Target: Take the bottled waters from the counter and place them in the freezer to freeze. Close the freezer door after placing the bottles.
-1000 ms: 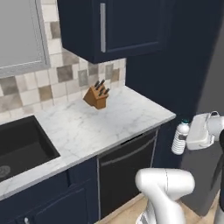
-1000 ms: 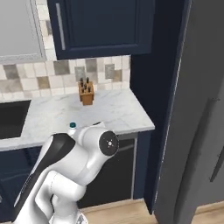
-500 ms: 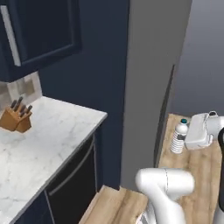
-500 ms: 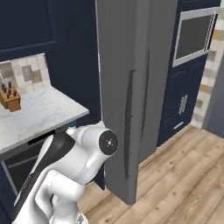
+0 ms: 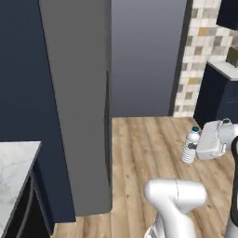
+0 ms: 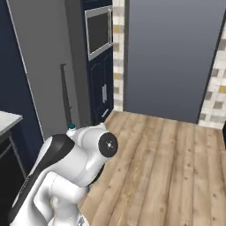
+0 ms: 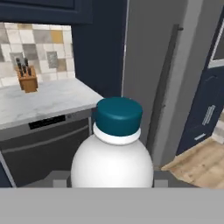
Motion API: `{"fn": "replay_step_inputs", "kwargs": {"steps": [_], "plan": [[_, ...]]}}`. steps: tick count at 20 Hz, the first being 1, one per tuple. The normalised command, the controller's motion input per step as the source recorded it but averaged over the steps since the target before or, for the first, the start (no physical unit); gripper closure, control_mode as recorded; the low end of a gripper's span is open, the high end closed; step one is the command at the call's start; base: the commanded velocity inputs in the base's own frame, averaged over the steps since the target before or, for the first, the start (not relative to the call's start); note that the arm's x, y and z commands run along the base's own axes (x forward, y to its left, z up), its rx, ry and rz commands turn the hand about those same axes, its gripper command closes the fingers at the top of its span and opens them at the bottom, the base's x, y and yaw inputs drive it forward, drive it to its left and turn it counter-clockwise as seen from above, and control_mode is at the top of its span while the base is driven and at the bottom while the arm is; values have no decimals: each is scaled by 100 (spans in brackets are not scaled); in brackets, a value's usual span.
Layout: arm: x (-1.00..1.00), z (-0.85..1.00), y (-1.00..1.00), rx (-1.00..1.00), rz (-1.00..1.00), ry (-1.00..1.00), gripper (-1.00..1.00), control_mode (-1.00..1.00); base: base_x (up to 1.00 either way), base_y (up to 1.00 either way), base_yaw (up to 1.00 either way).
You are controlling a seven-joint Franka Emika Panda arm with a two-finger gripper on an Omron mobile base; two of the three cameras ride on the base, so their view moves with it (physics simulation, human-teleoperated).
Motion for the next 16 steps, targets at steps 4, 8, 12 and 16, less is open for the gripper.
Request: {"fn": "replay_step_inputs", "kwargs": {"steps": [4, 8, 12, 16], "plan": [[0, 0, 0, 0, 0, 0, 100, 100, 17, -93, -60], [0, 0, 0, 0, 0, 0, 100, 100, 44, -68, -19], [0, 0, 0, 0, 0, 0, 100, 100, 79, -95, 4], [0, 0, 0, 0, 0, 0, 100, 100, 81, -93, 21]]}}
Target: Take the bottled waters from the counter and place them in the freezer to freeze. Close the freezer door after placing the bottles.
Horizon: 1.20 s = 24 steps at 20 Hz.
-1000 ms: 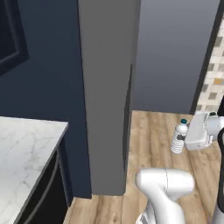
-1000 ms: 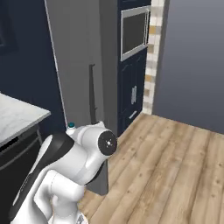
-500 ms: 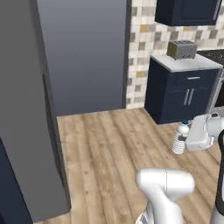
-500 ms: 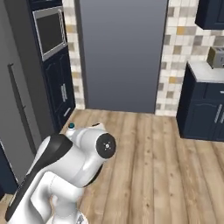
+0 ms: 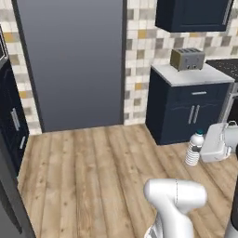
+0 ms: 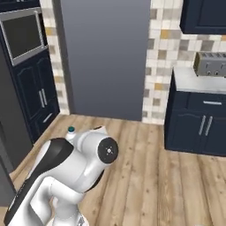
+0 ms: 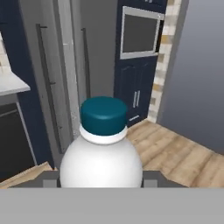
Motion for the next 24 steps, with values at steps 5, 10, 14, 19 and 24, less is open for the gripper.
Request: {"fn": "replay_step_inputs", "kwargs": {"steps": [5, 10, 14, 19, 24], "plan": [[0, 0, 0, 0, 0, 0, 100, 100, 75, -55, 47], [0, 0, 0, 0, 0, 0, 100, 100, 98, -9, 52], [0, 0, 0, 0, 0, 0, 100, 100, 100, 0, 59], [0, 0, 0, 0, 0, 0, 100, 100, 73, -1, 76], [0, 0, 0, 0, 0, 0, 100, 100, 60, 0, 74]]}}
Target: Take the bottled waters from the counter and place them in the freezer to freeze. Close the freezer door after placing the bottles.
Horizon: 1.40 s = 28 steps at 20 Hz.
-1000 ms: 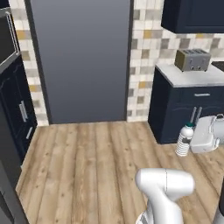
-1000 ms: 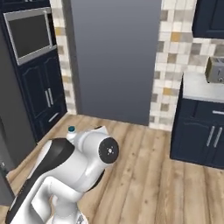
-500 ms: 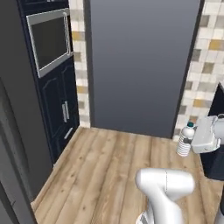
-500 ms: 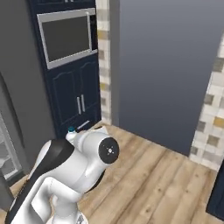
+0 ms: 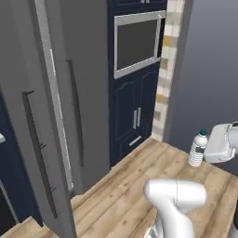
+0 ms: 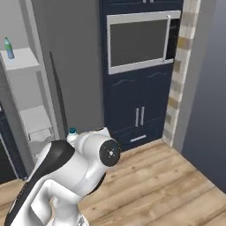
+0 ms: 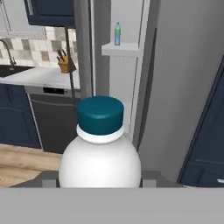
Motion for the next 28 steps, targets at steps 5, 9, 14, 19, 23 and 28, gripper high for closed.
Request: {"fn": "replay_step_inputs", "kwargs": {"steps": [5, 9, 14, 19, 23, 28], "plan": [[0, 0, 0, 0, 0, 0, 100, 100, 54, -3, 67], [0, 0, 0, 0, 0, 0, 100, 100, 26, -19, 67], [0, 0, 0, 0, 0, 0, 100, 100, 14, -19, 60], [0, 0, 0, 0, 0, 0, 100, 100, 10, -31, 45], [0, 0, 0, 0, 0, 0, 100, 100, 0, -57, 12], [0, 0, 0, 0, 0, 0, 100, 100, 0, -62, 0]]}}
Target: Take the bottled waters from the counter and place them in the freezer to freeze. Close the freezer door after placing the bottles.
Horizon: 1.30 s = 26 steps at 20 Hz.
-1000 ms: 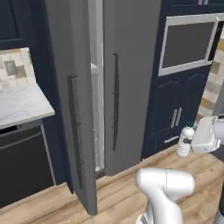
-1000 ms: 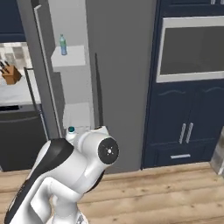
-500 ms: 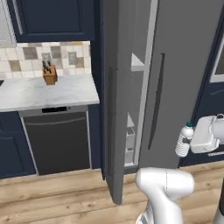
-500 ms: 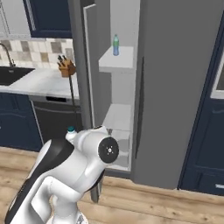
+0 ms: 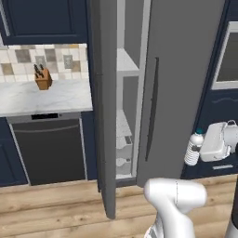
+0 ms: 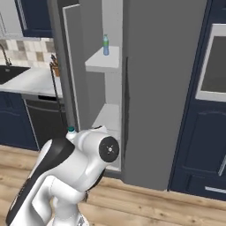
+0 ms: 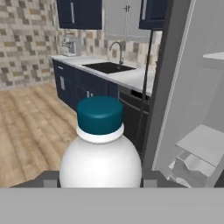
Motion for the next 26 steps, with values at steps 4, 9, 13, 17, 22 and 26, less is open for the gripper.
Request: {"fn": "replay_step_inputs", "kwargs": {"steps": [4, 9, 13, 17, 22, 26], "plan": [[0, 0, 0, 0, 0, 0, 100, 100, 20, -23, 0], [0, 0, 0, 0, 0, 0, 100, 100, 46, -24, 27], [0, 0, 0, 0, 0, 0, 100, 100, 32, -54, 48], [0, 0, 0, 0, 0, 0, 100, 100, 16, -44, 40], [0, 0, 0, 0, 0, 0, 100, 100, 1, -43, 23], [0, 0, 0, 0, 0, 0, 100, 100, 6, -44, 4]]}}
